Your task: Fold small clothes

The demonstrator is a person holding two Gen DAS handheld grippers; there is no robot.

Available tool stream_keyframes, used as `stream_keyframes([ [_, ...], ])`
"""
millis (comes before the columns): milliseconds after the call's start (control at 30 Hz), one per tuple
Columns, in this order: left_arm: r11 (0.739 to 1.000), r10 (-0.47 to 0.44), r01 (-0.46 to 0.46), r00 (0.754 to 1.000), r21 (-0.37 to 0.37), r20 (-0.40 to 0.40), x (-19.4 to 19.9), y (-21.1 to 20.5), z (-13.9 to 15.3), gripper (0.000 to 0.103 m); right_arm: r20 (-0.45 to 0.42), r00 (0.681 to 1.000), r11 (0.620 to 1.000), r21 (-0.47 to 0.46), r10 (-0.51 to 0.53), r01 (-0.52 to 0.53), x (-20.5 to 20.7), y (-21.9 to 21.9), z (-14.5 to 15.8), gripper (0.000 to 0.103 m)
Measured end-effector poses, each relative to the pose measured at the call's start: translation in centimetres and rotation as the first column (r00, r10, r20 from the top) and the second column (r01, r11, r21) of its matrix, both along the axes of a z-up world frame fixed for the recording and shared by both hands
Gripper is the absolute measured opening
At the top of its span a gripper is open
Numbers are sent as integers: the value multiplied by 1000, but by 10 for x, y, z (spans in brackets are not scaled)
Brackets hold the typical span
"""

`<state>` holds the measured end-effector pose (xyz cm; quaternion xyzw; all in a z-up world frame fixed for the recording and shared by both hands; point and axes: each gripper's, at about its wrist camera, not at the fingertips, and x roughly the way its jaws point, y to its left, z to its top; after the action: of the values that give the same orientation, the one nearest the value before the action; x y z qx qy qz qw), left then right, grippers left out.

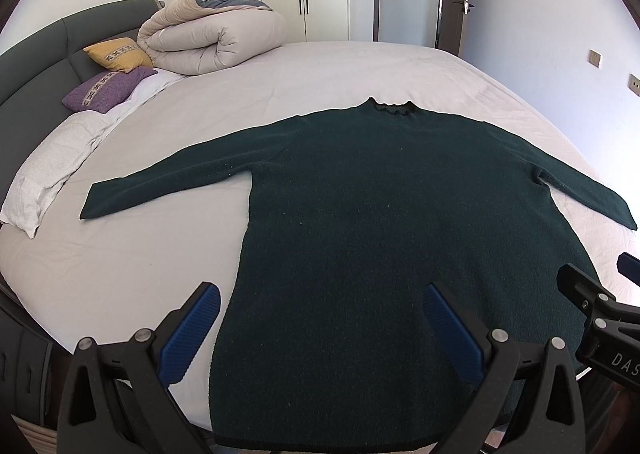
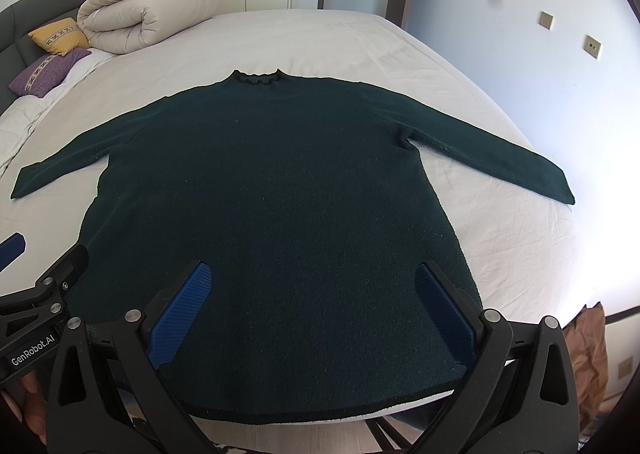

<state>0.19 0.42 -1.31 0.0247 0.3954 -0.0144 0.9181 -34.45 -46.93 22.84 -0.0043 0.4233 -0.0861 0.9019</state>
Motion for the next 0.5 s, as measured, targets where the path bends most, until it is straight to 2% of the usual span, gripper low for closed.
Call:
stream_keyframes([
  [500, 1000, 0, 0, 1000, -1, -1, -1, 0, -1, 103, -1, 1000, 1000, 2, 0, 0, 0, 0, 0, 103],
])
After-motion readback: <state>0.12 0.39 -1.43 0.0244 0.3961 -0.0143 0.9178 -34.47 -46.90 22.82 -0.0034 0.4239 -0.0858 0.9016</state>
